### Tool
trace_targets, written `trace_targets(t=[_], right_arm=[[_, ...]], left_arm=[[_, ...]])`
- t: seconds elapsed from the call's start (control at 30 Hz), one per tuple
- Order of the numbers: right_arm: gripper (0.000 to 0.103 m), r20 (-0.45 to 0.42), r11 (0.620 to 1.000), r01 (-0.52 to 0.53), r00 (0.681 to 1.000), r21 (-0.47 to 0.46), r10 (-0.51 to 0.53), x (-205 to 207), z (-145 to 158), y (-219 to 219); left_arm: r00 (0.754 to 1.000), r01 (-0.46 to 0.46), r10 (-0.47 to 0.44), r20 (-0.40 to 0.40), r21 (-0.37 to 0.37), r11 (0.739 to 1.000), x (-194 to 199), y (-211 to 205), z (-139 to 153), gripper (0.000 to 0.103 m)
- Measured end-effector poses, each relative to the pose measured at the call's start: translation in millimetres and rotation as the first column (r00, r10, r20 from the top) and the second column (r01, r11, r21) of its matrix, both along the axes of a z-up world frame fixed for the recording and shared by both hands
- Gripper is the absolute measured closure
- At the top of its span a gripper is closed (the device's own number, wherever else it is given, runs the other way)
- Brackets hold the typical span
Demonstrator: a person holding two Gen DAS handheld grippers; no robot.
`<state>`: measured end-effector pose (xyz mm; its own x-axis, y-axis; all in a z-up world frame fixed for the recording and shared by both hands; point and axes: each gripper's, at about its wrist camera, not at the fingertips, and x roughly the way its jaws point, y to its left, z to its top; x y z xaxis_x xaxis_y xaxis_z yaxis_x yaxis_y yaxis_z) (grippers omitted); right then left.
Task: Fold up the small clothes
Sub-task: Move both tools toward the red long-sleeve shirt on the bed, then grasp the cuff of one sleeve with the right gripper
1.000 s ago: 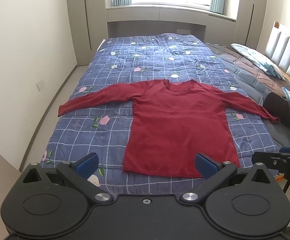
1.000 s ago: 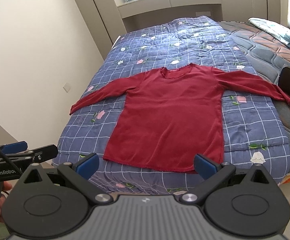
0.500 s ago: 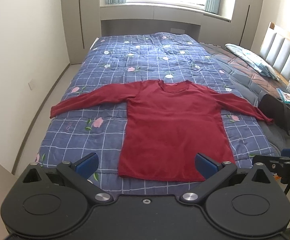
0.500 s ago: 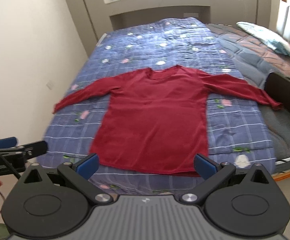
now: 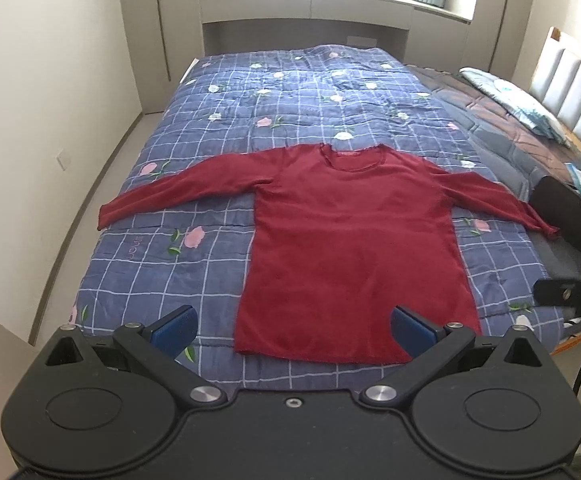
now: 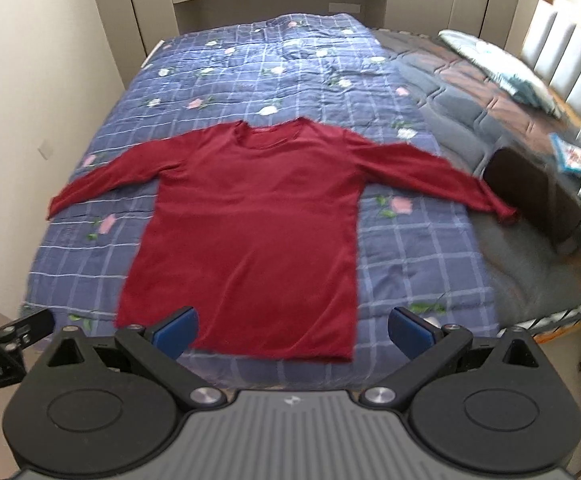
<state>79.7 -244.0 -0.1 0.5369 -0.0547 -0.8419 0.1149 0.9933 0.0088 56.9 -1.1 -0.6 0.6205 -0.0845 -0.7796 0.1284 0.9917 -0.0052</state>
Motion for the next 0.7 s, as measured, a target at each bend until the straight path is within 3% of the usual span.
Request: trace_targets(t=[0.27,0.4,0.7], right_arm=[[0.000,0.043,0.998,-0.028,0.999,-0.051,0.030,67,12,-39],[0.000,0.058,0.999,-0.040,0.997,-0.030,0.041,106,11,-70],[0.000,0.028,0.998,-0.003,1.000,0.056,0.001,187,-24,-145]], left_arm=[[0.995,-0.081,0.084,-0.045,0.046,0.996,49,-24,-7,0.001],[0.991,-0.113,0.117,-0.066,0.055,0.992,87,-49,-9,0.001],[0.986,-0.130,0.136,-0.098,0.059,0.990,184,-126,-20,0.001]])
